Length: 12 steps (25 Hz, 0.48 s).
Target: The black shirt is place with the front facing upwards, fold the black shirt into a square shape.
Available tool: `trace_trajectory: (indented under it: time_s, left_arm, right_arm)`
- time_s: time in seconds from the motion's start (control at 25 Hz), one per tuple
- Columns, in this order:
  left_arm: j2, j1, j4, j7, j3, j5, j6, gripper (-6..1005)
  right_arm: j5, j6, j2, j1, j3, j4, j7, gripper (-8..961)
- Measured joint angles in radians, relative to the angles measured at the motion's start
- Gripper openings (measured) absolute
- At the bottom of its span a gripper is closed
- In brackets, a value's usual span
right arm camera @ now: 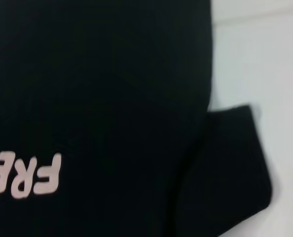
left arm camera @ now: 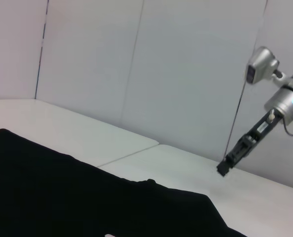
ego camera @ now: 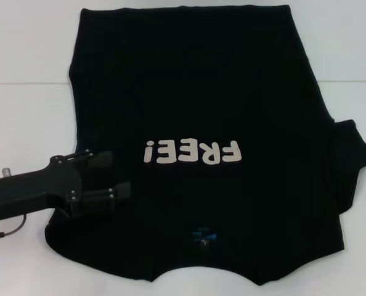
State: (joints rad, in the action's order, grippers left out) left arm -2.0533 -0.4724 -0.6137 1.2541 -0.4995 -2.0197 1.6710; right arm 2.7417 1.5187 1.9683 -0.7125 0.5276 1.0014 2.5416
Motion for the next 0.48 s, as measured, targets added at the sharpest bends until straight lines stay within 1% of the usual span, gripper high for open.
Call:
trace_trajectory:
  time_s: [0.12, 0.2, 0.28, 0.48]
  left_arm:
    - [0.0, -0.001, 0.0, 0.0, 0.0, 0.0, -0.002, 866]
    - [0.0, -0.005, 0.002, -0.001, 0.0, 0.0, -0.003, 866]
    - [0.0, -0.007, 0.003, -0.001, 0.0, 0.0, -0.003, 866]
    - [-0.002, -0.008, 0.005, -0.001, 0.001, 0.0, -0.006, 866]
  right_arm:
    - [0.006, -0.045, -0.018, -0.021, 0.002, -0.11, 0.001, 927]
    - [0.005, -0.066, -0.025, -0.028, 0.003, -0.158, 0.002, 927]
    - [0.0, -0.082, -0.028, -0.033, 0.003, -0.188, 0.0, 927]
    - [-0.006, -0.119, -0.025, -0.04, 0.004, -0.227, -0.004, 928]
